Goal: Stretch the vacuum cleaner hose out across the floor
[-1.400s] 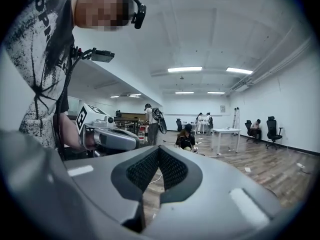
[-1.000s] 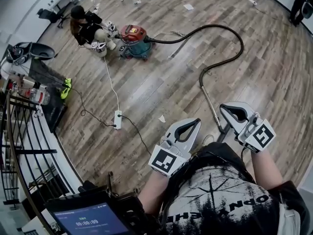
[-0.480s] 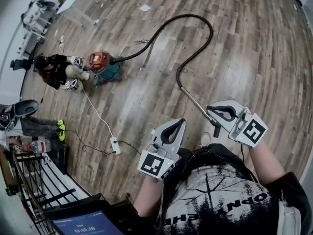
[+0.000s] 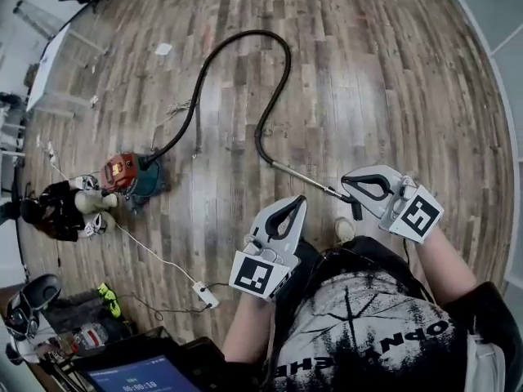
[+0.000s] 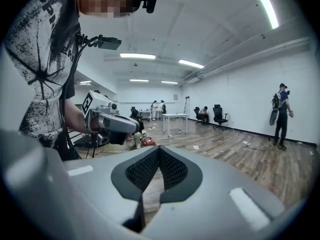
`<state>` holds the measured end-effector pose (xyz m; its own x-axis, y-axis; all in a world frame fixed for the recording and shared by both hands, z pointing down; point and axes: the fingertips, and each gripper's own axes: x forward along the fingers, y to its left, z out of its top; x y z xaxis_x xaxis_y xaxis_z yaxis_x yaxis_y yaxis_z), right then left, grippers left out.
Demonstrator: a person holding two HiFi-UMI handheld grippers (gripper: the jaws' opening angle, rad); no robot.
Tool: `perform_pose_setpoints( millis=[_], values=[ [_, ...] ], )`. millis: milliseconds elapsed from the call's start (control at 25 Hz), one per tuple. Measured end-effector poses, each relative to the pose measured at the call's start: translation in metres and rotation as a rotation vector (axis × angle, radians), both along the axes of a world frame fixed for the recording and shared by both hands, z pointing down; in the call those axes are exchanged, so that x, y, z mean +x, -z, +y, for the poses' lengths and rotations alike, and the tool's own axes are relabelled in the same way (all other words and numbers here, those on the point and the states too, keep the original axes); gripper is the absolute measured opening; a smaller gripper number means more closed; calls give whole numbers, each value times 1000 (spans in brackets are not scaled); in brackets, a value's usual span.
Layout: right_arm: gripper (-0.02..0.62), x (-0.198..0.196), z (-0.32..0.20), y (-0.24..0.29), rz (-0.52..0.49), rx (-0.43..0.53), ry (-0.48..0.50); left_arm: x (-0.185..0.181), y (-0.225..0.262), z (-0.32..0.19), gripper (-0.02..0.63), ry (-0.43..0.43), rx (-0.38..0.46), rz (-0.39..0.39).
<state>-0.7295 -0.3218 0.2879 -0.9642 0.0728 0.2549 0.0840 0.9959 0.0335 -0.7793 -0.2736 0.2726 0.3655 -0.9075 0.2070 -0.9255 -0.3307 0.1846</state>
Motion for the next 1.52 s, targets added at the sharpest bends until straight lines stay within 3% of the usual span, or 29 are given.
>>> perform_pose_setpoints(
  millis=[160, 320, 440, 680, 840, 920, 1040, 1320, 1520],
  values=[
    [8, -35, -1, -7, 64, -24, -128, -46, 8, -10, 0, -96, 52, 28],
    [8, -66, 4, -21, 143, -31, -228, -93, -4, -13, 0, -161, 32, 43],
    [8, -81, 2, -40, 188, -51, -251, -114, -17, -22, 0, -187, 20, 37],
    [8, -78, -7, -69, 256, -65, -241, -101, -28, -30, 0, -208, -14, 24],
    [8, -68, -9, -111, 291, -83, -192, -84, -53, -38, 0, -173, -28, 7],
    [8, -63, -8, -145, 331, -70, -153, -78, -77, -37, 0, -136, -35, 61],
    [10, -56, -6, -212, 427, -32, -116, -78, -136, -19, 0, -103, -116, 160],
    [89, -58, -22, -378, 562, -61, -90, -90, -237, -8, 0, -3, -111, 162],
    [153, -54, -39, -535, 653, -106, -122, -99, -321, -13, 0, 38, -113, 190]
  ],
)
